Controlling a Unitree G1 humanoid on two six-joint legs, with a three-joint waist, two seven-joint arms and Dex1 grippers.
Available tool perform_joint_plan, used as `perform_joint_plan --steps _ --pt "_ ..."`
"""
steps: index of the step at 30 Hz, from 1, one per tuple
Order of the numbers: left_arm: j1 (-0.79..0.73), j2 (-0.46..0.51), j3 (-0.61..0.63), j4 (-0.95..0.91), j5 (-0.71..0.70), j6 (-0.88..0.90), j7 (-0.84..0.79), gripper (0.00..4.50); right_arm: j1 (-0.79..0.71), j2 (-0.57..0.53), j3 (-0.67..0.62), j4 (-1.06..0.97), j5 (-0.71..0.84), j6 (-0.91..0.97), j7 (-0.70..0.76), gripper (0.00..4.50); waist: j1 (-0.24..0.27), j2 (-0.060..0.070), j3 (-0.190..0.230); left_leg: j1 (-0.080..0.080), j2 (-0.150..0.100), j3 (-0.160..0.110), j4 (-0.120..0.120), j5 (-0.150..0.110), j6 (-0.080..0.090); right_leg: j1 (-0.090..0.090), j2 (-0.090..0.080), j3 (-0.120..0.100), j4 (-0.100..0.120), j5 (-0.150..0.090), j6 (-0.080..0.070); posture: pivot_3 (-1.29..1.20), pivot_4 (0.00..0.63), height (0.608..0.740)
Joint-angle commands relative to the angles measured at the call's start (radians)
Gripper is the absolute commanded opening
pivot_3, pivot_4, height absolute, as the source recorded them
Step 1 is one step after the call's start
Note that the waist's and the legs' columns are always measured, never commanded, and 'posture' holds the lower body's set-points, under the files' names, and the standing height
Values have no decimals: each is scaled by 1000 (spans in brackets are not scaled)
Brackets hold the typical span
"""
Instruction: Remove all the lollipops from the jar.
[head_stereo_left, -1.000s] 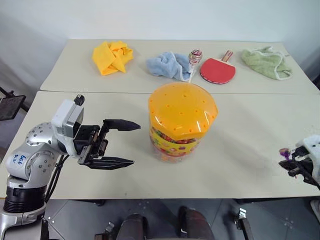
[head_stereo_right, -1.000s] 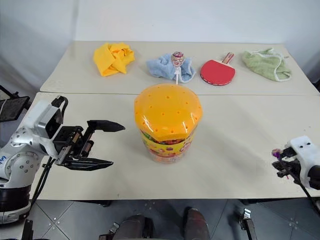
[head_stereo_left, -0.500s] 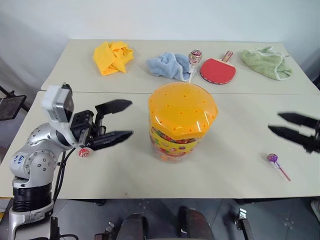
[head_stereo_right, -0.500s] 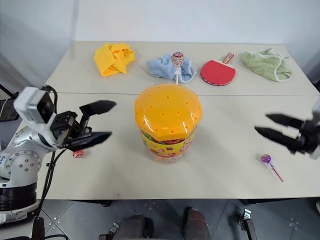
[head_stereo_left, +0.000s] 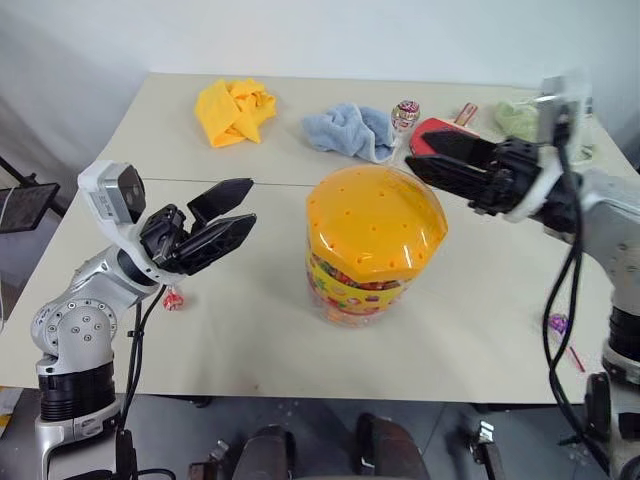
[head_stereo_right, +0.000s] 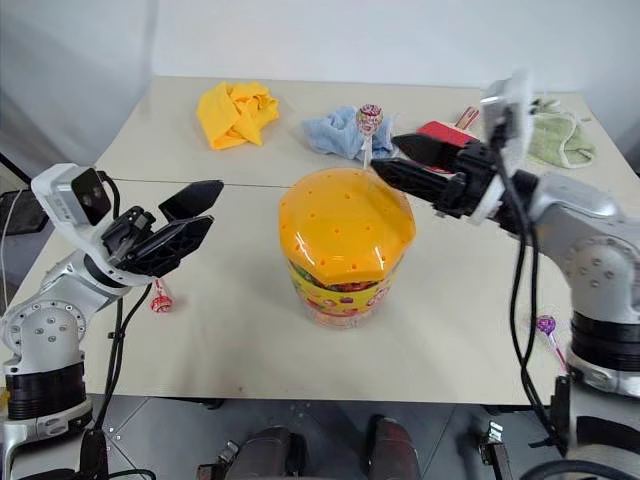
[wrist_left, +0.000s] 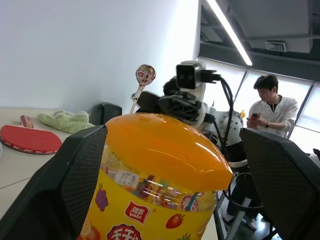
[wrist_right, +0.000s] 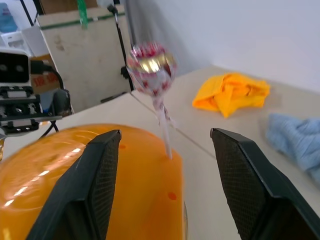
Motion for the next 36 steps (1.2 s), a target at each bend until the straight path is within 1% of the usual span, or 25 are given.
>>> perform_joint_plan --steps 1,4,5,7,8,11,16,18,20,21,23,24,26,27,29,31,33,36 --pt "-4 -4 -4 -32 2 -17 -8 4500 -41 12 1 -21 14 20 15 2977 -1 0 0 0 0 0 0 0 0 0 0 0 0 0 0 0 150 740" --pt "1 -4 -3 -38 6 -27 -7 4500 -74 32 22 12 -17 24 9 2419 -2 0 0 0 1 0 0 0 0 0 0 -1 0 0 0 0 150 740" --pt "2 -4 -3 -39 7 -30 -8 4500 -82 37 24 23 -25 23 9 2020 -3 0 0 0 1 0 0 0 0 0 0 -1 0 0 0 0 150 740" --pt "3 -7 -4 -44 9 -36 -6 4500 -90 43 32 34 -46 10 23 1444 -2 0 0 0 1 0 1 0 0 0 0 0 0 0 0 0 150 740" --pt "3 -8 -5 -46 9 -38 -4 4500 -92 47 33 36 -52 8 27 1037 -2 0 0 0 1 0 1 0 0 0 0 0 0 0 0 0 150 740" --pt "3 -13 -7 -49 12 -46 -4 4500 -94 66 28 45 -75 -13 36 47 -3 0 0 0 1 0 0 0 0 0 0 -1 0 0 0 0 150 740" --pt "1 -15 -13 -58 26 -71 -39 4500 -97 85 -7 75 -118 -74 52 47 -9 0 0 0 1 0 -1 0 0 0 0 -1 0 0 0 0 150 740" --pt "2 -13 -9 -66 17 -89 -91 4500 -116 77 -101 119 -97 -126 55 47 -9 0 0 0 1 0 -1 0 0 0 0 -1 0 0 0 0 150 740" --pt "1 18 -11 -80 2 -71 -149 4500 -115 -21 -217 140 -38 -91 89 47 2 0 0 0 0 0 0 0 0 0 0 -1 0 0 0 0 150 740" --pt "0 29 -14 -85 5 -68 -167 4500 -105 -63 -246 140 -23 -73 108 47 6 0 0 -2 0 0 0 0 0 0 0 -1 -1 0 0 0 150 740" --pt "-2 37 -16 -99 2 -66 -173 4500 -31 -174 -292 133 -15 -16 162 47 10 0 0 -3 0 -2 0 0 0 -1 0 -2 -2 0 0 0 150 740" --pt "-3 37 -15 -104 -4 -63 -169 4500 -3 -209 -305 132 -12 0 177 47 8 0 0 -3 0 -3 -1 0 0 -1 0 -2 -3 0 0 0 150 740" --pt "-6 42 -23 -115 11 -78 -187 4500 182 -345 -381 129 -73 35 259 47 4 -1 -1 -2 0 -3 -4 -1 0 1 0 -3 -5 0 1 0 150 740" --pt "3 65 -48 -120 59 -100 -231 4500 336 -406 -426 111 -144 17 332 47 4 -2 -1 -2 0 -3 -4 -1 0 1 0 -4 -6 0 1 0 150 740" --pt "31 113 -107 -122 174 -167 -326 4500 553 -463 -501 82 -220 13 395 47 7 -1 -1 -2 0 -3 -5 -1 0 1 0 -5 -7 0 1 0 150 740" --pt "54 146 -153 -107 254 -232 -401 4500 718 -471 -553 63 -297 -24 426 47 5 0 -1 -1 0 1 -4 0 0 1 0 -4 -7 0 1 0 150 740" --pt "50 144 -179 -79 295 -278 -436 4500 882 -460 -567 59 -418 -93 428 47 2 2 -1 -1 0 6 -4 0 1 1 0 -1 -9 0 1 0 150 740" --pt "34 143 -217 -56 350 -326 -471 4500 1005 -420 -545 80 -526 -173 388 47 -3 1 -1 4 0 10 -3 1 1 4 0 5 -9 0 0 0 150 740"
